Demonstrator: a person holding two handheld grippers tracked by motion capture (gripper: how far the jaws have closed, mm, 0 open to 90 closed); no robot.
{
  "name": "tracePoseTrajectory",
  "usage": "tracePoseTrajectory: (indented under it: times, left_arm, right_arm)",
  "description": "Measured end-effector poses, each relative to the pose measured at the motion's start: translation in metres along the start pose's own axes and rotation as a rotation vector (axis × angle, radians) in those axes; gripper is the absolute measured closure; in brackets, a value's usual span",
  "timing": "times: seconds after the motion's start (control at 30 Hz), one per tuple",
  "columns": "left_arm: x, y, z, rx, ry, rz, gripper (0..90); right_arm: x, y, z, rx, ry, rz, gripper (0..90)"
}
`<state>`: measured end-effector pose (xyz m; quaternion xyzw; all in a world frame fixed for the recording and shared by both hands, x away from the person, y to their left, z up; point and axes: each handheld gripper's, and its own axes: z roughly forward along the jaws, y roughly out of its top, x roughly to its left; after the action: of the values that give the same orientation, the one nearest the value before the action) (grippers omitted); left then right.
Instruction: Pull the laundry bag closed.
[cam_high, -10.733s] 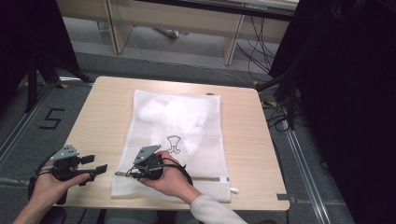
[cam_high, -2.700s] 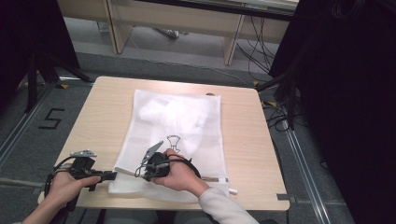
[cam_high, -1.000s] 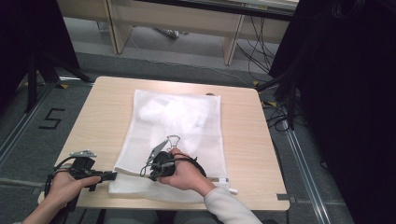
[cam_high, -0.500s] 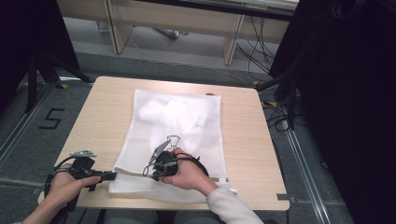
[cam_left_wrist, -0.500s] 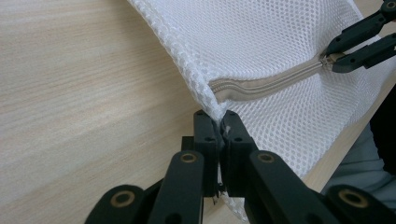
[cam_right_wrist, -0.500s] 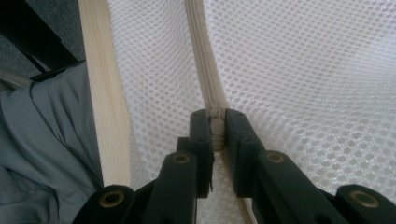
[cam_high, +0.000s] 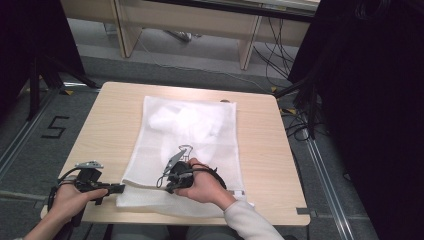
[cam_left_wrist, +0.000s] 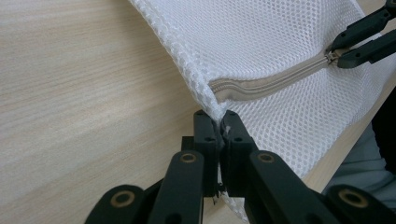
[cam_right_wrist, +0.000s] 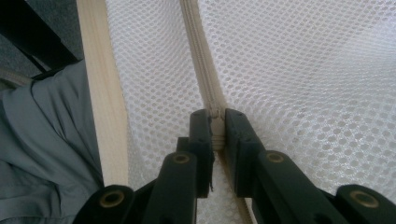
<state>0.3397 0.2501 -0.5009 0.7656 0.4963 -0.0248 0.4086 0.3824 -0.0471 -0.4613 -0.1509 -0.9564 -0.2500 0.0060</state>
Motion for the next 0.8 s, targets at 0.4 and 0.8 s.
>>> tracePoseTrajectory:
  times: [0.4, 0.8]
  left_arm:
    - [0.0, 0.0, -0.0001, 0.004, 0.003, 0.005, 86.1]
    - [0.0, 0.0, 0.0, 0.005, 0.004, 0.005, 86.1]
  right_arm:
    - [-0.0007, -0.0029, -0.0016, -0.009, 0.013, 0.015, 82.6]
    - [-0.0013, -0.007, -0.0044, -0.007, 0.007, 0.024, 82.6]
